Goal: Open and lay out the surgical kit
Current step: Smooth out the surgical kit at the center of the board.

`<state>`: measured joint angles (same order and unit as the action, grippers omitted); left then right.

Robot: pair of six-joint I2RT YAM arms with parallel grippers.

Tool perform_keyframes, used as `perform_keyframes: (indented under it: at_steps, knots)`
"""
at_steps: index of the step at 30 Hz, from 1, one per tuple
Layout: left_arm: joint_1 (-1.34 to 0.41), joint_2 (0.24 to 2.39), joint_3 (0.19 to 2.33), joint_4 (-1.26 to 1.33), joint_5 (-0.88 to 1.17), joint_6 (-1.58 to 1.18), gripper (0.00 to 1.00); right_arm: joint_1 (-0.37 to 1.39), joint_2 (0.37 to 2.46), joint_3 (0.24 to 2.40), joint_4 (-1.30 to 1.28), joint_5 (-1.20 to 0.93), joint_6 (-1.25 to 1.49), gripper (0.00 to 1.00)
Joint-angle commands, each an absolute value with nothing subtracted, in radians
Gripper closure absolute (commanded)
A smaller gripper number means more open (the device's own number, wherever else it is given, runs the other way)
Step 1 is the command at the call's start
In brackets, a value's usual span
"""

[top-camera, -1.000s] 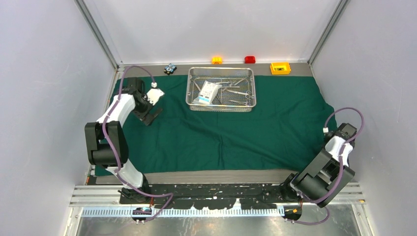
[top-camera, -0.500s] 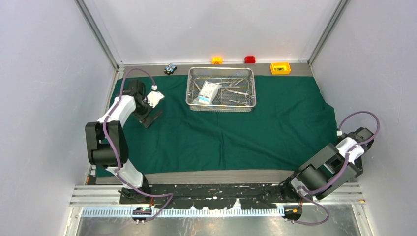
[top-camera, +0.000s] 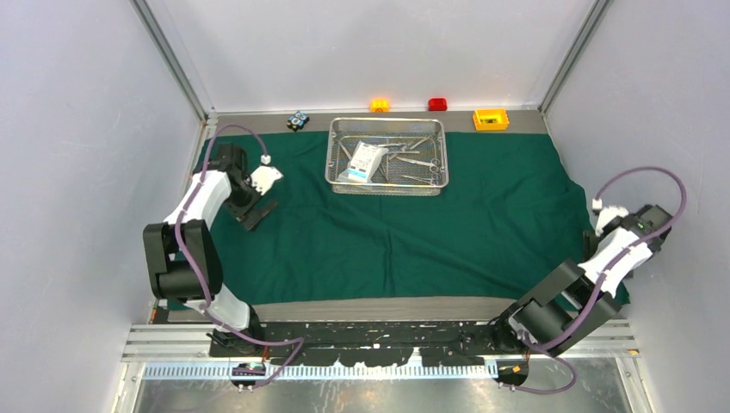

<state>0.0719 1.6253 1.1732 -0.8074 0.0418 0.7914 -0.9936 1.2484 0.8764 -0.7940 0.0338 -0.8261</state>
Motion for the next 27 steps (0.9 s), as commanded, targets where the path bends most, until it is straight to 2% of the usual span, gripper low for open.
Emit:
perform_keyframes:
  at_steps: [1,6,11,17,24,27]
  knots:
    - [0.142,1.507,1.129,-0.959,0.093,0.882,0.01,-0.809,1.195,0.952,-0.878,-0.168,-0.704,0.49]
    - [0.251,1.443,1.066,-1.05,0.109,0.953,0.01,-0.484,1.205,0.944,-0.782,-0.057,-0.591,0.49]
    - [0.363,1.409,1.003,-1.128,0.11,1.028,0.0,-0.311,1.31,1.014,-0.769,-0.033,-0.529,0.5]
    - [0.461,1.399,0.915,-1.15,0.111,1.083,0.0,-0.163,1.39,1.031,-0.722,0.077,-0.52,0.51]
    - [0.491,1.438,0.834,-1.104,0.097,1.11,0.01,-0.085,1.474,1.034,-0.685,0.189,-0.544,0.52]
    - [0.506,1.493,0.817,-1.069,0.09,1.112,0.05,-0.077,1.486,1.034,-0.675,0.209,-0.552,0.52]
